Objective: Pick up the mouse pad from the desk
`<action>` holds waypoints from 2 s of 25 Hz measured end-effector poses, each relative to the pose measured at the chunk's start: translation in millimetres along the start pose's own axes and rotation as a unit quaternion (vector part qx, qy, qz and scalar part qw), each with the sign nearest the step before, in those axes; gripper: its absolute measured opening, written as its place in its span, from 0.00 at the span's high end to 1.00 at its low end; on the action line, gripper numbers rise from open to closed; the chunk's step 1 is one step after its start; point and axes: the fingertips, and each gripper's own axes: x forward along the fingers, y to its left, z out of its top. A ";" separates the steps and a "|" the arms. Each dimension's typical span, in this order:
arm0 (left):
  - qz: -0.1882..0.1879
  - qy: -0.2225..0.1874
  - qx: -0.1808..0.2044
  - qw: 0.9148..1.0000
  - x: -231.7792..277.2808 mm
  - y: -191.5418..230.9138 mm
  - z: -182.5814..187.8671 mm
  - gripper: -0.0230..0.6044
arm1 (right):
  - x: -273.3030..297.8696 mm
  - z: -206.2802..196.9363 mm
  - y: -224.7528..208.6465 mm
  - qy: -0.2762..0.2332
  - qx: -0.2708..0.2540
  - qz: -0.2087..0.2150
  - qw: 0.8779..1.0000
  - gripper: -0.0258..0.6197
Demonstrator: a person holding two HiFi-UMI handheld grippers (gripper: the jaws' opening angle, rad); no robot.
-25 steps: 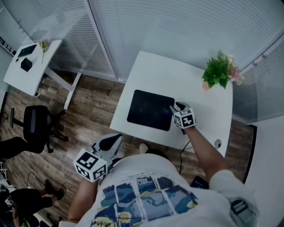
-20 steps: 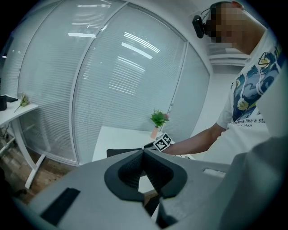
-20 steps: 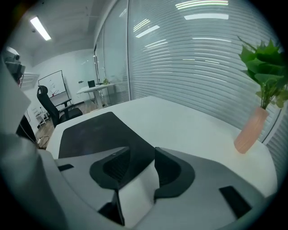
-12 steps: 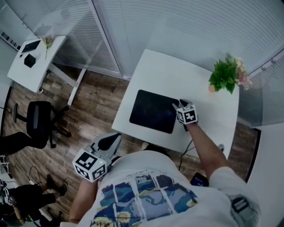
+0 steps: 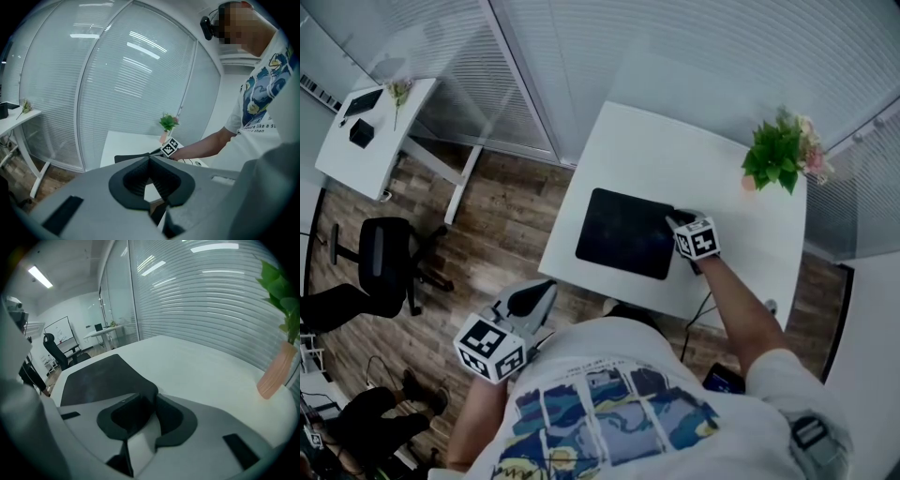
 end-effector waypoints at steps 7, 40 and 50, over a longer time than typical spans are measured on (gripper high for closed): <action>-0.001 -0.006 0.002 1.000 -12.9 5.6 0.4 0.96 | -0.4 -0.8 5.0 0.000 0.010 -0.023 1.000 0.86; -0.042 -0.045 -0.011 0.998 -160.7 45.5 -63.2 0.96 | -84.6 67.1 102.6 -0.030 -0.040 -0.112 0.992 0.91; -0.057 -0.054 -0.008 0.997 -197.5 40.8 -82.4 0.96 | -122.7 108.7 145.9 -0.064 -0.069 -0.117 0.989 0.91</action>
